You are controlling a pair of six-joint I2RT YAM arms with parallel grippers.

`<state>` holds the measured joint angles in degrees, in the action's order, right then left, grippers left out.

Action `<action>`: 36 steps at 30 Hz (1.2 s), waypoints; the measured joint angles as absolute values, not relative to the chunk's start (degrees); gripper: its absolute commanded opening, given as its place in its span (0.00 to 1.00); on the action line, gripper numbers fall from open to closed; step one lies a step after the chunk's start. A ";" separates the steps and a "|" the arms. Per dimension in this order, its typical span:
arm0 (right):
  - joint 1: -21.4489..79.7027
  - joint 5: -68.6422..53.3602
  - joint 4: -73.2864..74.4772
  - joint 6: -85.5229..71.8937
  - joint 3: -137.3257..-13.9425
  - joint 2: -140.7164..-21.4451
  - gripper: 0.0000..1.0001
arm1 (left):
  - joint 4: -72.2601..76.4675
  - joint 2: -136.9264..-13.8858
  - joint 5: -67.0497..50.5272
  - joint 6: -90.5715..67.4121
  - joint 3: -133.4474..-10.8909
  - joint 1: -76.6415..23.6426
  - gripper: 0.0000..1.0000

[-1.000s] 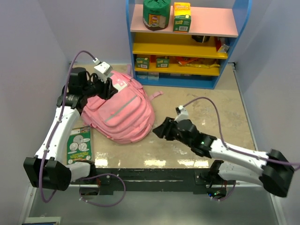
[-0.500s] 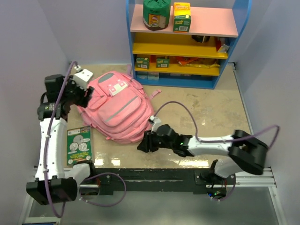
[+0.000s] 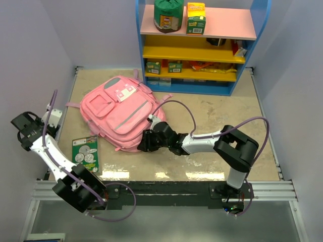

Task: Pack the student bag
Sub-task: Adjust the student bag at the center of the board, then move the book to the center of the board.

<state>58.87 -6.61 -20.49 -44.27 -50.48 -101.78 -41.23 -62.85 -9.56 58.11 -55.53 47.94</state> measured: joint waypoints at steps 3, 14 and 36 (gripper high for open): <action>57.23 -6.09 -20.16 -44.29 -50.89 -102.06 0.40 | -37.80 -60.23 -7.46 63.09 -49.34 50.13 0.52; 54.02 -3.51 -16.99 -42.87 -60.97 -109.08 0.41 | -29.58 -58.67 -8.86 72.27 -32.08 50.24 0.53; 48.23 2.35 -15.62 -40.51 -55.61 -97.67 0.55 | -34.87 -57.74 -29.41 94.56 -25.39 45.76 0.73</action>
<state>48.23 2.35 -15.62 -40.51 -55.61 -97.67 -34.87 -57.74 -29.41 94.56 -25.39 45.76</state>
